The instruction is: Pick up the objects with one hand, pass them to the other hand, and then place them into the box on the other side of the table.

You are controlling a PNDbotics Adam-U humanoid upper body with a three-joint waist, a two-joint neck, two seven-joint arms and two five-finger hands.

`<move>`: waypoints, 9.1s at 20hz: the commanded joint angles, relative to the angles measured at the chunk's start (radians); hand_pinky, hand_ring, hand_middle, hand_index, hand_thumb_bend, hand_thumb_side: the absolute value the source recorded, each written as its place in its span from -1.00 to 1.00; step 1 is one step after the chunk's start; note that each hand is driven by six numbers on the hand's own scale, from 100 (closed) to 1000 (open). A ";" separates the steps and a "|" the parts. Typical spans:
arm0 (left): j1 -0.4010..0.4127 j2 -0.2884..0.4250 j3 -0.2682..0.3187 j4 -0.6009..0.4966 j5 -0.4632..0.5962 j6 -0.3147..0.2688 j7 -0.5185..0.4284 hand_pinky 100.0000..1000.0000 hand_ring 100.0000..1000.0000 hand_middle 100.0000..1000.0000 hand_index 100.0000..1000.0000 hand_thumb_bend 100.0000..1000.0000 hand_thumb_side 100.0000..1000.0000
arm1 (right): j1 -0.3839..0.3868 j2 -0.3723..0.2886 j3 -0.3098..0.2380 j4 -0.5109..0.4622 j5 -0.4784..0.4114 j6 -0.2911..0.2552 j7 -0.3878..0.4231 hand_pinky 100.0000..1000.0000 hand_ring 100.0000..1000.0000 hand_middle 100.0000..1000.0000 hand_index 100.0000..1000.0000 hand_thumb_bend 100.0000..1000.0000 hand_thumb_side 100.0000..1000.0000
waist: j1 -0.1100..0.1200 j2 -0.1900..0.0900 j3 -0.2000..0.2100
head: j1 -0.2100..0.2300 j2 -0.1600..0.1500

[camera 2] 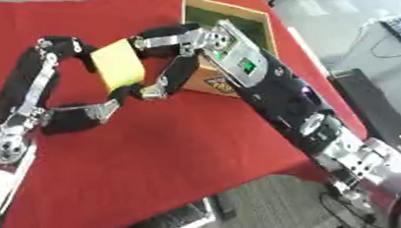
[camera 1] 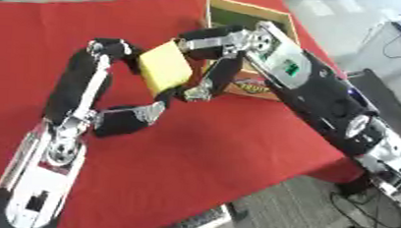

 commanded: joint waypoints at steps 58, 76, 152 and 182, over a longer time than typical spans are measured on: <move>0.103 0.527 0.087 -0.594 0.031 0.206 -0.352 0.48 0.37 0.23 0.65 0.44 0.24 | 0.243 -0.397 -0.351 0.408 -0.178 -0.149 -0.408 0.74 0.92 0.00 0.19 -1.00 -0.67 | 0.078 -0.032 0.008 | -0.115 -0.056; 0.163 0.616 0.136 -0.663 0.088 0.246 -0.335 0.48 0.34 0.20 0.63 0.29 0.29 | 0.260 -0.379 -0.336 0.538 0.042 -0.281 -0.576 0.71 0.89 -0.01 0.18 -1.00 -0.76 | 0.065 -0.014 0.034 | -0.144 -0.060; 0.191 0.599 0.158 -0.663 0.030 0.255 -0.317 0.44 0.34 0.19 0.65 0.38 0.24 | 0.253 -0.363 -0.337 0.441 0.388 -0.485 -0.658 1.00 1.00 0.92 1.00 -1.00 -0.19 | 0.050 -0.002 0.068 | -0.224 -0.018; 0.225 0.603 0.186 -0.663 0.014 0.272 -0.288 0.44 0.32 0.18 0.65 0.35 0.24 | 0.319 -0.308 -0.338 0.231 0.154 -0.384 -0.783 0.92 1.00 0.79 0.94 -1.00 -0.55 | 0.061 -0.013 0.035 | -0.195 -0.012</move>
